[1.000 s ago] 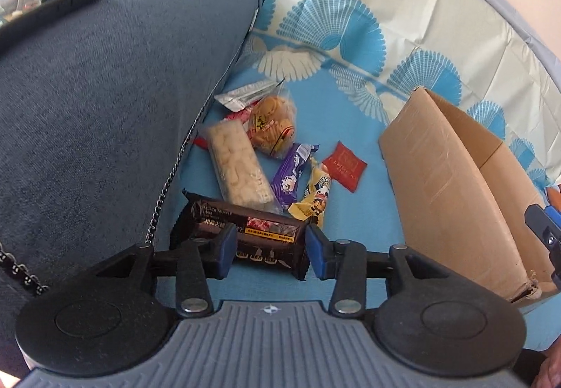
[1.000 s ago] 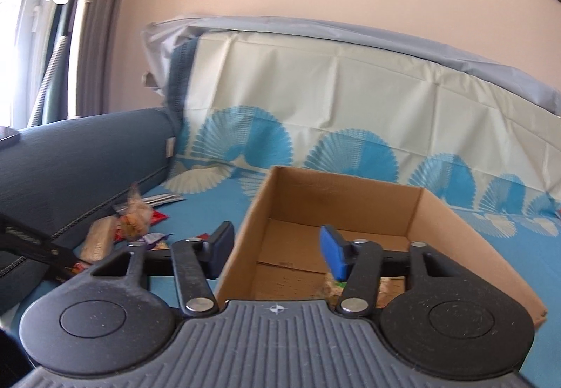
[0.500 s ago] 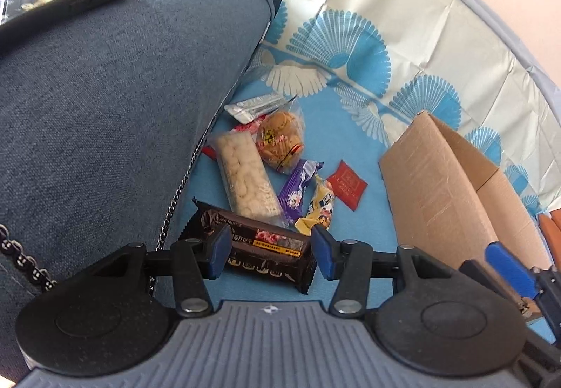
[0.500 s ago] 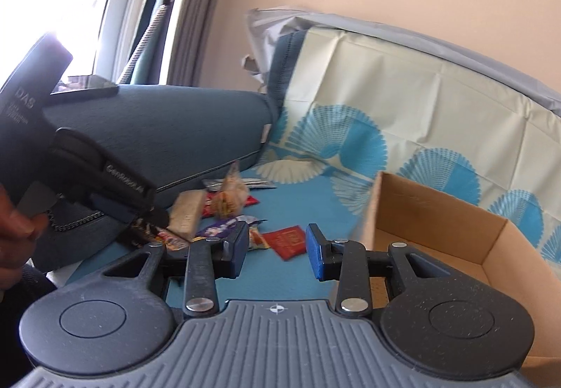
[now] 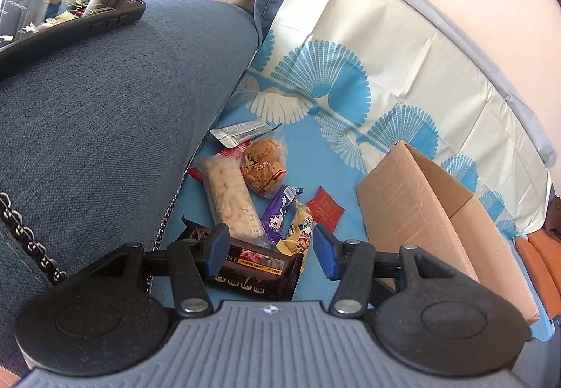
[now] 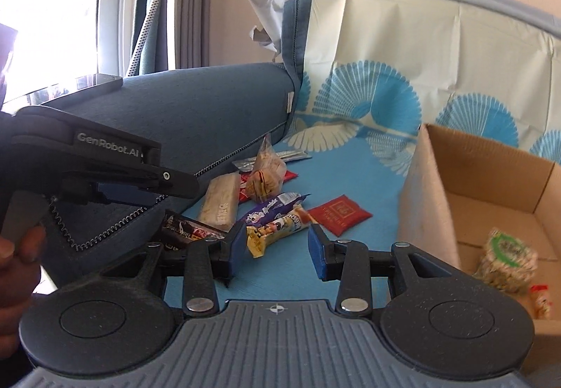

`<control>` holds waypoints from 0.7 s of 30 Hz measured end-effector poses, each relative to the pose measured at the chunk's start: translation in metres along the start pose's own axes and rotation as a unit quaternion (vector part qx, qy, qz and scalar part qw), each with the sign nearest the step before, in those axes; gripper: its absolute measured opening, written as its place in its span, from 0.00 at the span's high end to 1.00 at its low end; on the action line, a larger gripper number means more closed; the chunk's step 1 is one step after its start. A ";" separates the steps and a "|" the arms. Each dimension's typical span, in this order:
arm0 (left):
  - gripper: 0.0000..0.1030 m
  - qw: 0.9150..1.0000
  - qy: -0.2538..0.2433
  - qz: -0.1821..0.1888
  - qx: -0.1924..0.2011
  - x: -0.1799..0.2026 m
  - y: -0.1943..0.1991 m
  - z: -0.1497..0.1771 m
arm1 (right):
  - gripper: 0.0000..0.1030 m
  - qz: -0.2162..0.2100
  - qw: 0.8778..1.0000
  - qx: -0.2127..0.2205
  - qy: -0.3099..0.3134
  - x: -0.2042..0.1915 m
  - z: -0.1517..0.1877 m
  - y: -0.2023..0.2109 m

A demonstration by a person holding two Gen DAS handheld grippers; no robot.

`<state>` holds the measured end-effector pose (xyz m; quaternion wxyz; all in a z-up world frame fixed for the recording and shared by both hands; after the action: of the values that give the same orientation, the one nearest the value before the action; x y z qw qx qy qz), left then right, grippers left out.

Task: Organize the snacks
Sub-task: 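Lower the right gripper onto the yellow wafer pack and grasp it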

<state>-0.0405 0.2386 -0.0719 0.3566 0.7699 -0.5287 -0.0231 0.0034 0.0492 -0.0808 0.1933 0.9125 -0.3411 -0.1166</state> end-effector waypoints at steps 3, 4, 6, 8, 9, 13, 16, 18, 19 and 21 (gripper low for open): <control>0.40 1.000 -0.001 -0.002 -0.004 0.000 -0.003 0.001 | 0.54 -0.008 1.000 -0.002 -0.011 -0.001 0.001 -0.015; 0.40 1.000 -0.001 -0.003 -0.005 0.000 -0.004 0.001 | 0.51 -0.011 1.000 -0.002 -0.016 -0.001 0.001 -0.021; 0.40 1.000 -0.003 -0.007 -0.006 0.000 -0.007 0.002 | 0.47 -0.012 1.000 -0.003 -0.027 0.000 0.001 -0.032; 0.40 1.000 -0.006 -0.010 -0.004 0.001 -0.009 0.003 | 0.45 -0.011 0.999 -0.006 -0.047 0.003 0.002 -0.044; 0.40 1.000 -0.007 -0.012 -0.004 0.001 -0.010 0.003 | 0.43 -0.010 0.998 -0.008 -0.057 0.005 0.002 -0.050; 0.40 1.000 -0.003 -0.019 0.005 0.001 -0.011 0.004 | 0.35 -0.011 0.995 -0.020 -0.092 0.018 0.005 -0.070; 0.40 1.000 -0.003 -0.025 0.006 0.001 -0.013 0.005 | 0.32 -0.021 0.992 -0.033 -0.122 0.027 0.007 -0.085; 0.40 0.999 -0.004 -0.031 0.005 0.002 -0.016 0.005 | 0.32 -0.026 0.989 -0.038 -0.142 0.032 0.007 -0.093; 0.40 0.999 -0.002 -0.034 0.007 0.002 -0.016 0.005 | 0.32 -0.028 0.988 -0.041 -0.148 0.034 0.007 -0.097; 0.40 0.999 -0.007 -0.040 0.005 0.004 -0.017 0.005 | 0.32 -0.032 0.986 -0.053 -0.154 0.034 0.008 -0.106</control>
<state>-0.0271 0.2359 -0.0845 0.3476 0.7921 -0.5002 -0.0400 0.0873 0.0977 -0.1371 0.1826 0.8826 -0.3311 -0.2795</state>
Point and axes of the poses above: each gripper's, at about its wrist camera, not at the fingertips, and y roughly against the way its jaws point, x to its right, z to its underside, the point moved 1 cm from there along -y, roughly the way its jaws point, and after that the axes turned 5 degrees about -z, right-handed, at the moved point
